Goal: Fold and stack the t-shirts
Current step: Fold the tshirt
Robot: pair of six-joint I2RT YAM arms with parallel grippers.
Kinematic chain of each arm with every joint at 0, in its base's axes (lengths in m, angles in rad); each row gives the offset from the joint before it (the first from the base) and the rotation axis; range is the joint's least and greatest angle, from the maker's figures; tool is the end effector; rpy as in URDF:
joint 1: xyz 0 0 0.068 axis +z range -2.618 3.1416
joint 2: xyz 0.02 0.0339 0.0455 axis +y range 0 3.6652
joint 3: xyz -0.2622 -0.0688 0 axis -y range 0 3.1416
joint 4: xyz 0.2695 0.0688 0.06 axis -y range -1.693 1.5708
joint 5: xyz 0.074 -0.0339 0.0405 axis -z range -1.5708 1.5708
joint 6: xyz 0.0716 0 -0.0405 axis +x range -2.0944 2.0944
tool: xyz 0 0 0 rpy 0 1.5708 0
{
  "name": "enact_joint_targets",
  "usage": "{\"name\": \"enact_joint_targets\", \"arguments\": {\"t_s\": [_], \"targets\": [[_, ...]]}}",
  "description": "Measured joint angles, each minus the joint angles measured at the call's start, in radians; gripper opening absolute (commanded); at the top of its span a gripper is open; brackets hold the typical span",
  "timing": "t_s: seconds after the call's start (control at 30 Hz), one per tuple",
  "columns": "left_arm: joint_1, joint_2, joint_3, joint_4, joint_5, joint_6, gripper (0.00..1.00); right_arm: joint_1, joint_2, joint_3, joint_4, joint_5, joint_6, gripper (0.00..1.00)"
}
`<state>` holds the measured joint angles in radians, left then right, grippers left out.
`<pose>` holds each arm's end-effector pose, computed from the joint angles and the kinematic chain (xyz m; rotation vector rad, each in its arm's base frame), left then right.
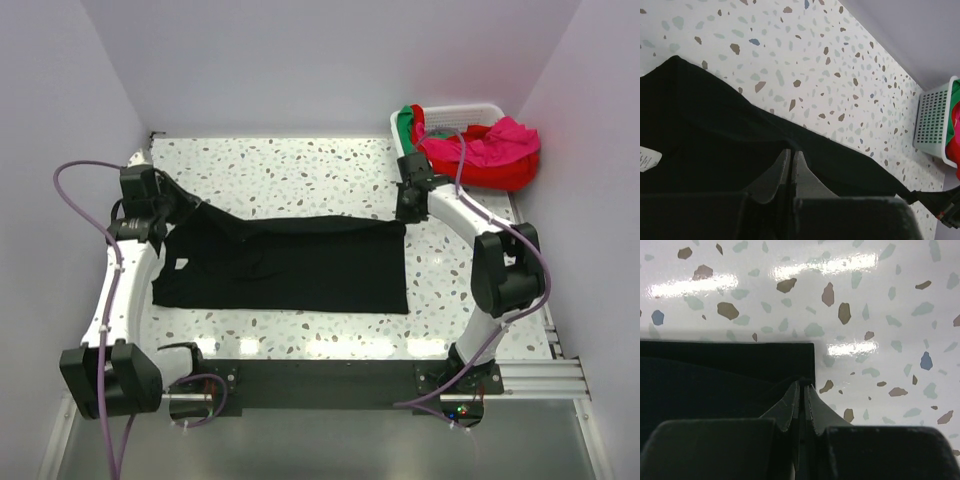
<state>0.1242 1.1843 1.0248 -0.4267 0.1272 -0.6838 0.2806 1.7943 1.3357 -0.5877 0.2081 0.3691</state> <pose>0.3163 0.0303 0.2926 -0.7908 2.0398 -0.4577 0.4062 0.1017 0.1790 0.1864 2.5746 -0.0343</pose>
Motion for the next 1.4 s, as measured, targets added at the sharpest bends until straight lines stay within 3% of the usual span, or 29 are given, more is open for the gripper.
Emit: {"name": "enact_joint_targets", "arguments": {"t_s": [0.43,0.57,0.7,0.8,1.0,1.4], "targets": [[0.0,-0.145,-0.097,-0.114,-0.053,-0.018,0.0,0.03,-0.099,-0.135,0.011,0.002,-0.011,0.0],[0.0,-0.181,-0.115,-0.131,-0.059,-0.037,0.0,0.058,-0.111,-0.165,0.002,0.01,-0.01,0.31],[0.001,-0.229,-0.143,-0.142,-0.061,-0.06,0.0,0.082,-0.2,-0.209,-0.039,0.018,-0.006,0.48],[0.001,-0.267,-0.163,-0.154,-0.062,-0.082,0.0,0.085,-0.309,-0.233,-0.058,0.019,-0.002,0.54],[0.001,-0.319,-0.19,-0.183,-0.072,-0.091,0.0,0.085,-0.422,-0.247,-0.047,0.003,-0.004,0.56],[0.005,-0.32,-0.214,-0.2,-0.091,-0.082,0.0,0.085,-0.148,-0.248,-0.026,-0.043,-0.014,0.52]]}}
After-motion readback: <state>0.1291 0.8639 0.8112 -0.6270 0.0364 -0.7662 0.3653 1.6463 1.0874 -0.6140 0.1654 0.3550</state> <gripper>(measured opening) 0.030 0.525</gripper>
